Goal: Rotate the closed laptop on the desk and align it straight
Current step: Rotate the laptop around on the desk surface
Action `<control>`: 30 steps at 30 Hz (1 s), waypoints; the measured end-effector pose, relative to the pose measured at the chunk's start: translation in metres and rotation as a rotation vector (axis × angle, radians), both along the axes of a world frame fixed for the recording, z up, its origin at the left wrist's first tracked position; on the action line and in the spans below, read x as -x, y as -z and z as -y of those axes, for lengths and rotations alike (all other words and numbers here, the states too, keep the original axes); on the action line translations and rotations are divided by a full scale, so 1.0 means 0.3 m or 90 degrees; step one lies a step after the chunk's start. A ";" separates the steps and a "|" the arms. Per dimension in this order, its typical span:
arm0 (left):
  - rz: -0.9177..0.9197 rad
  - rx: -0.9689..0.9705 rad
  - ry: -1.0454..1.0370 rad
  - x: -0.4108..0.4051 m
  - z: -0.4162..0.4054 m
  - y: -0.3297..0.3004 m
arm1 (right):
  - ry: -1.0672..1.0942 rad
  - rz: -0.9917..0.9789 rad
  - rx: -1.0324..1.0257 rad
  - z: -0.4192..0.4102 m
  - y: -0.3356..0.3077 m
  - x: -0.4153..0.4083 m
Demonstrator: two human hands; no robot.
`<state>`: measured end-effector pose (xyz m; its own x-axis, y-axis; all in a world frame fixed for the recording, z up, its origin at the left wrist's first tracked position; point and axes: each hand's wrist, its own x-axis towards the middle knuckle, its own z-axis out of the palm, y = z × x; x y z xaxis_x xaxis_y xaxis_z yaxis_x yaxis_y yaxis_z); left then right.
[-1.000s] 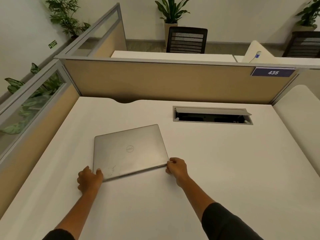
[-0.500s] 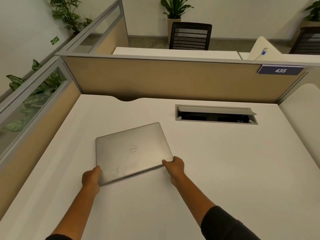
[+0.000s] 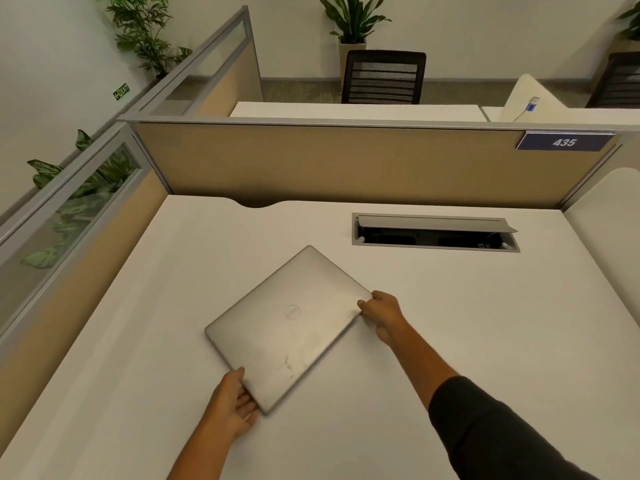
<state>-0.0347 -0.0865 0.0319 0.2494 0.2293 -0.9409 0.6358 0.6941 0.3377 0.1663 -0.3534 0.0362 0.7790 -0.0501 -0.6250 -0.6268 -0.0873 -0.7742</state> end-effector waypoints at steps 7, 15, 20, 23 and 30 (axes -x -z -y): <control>0.010 0.097 -0.073 0.020 0.154 -0.038 | -0.107 -0.009 0.041 0.052 -0.045 -0.083; 0.051 0.185 -0.093 0.043 0.269 -0.061 | -0.138 -0.011 0.067 0.069 -0.066 -0.160; 0.062 0.206 -0.082 0.053 0.252 -0.032 | -0.156 -0.006 0.070 0.080 -0.069 -0.164; 0.058 0.236 -0.049 0.041 0.189 -0.009 | -0.132 0.018 0.066 0.091 -0.054 -0.136; 0.045 -0.078 -0.004 -0.092 -0.008 0.002 | -0.101 0.062 0.018 0.100 -0.003 0.025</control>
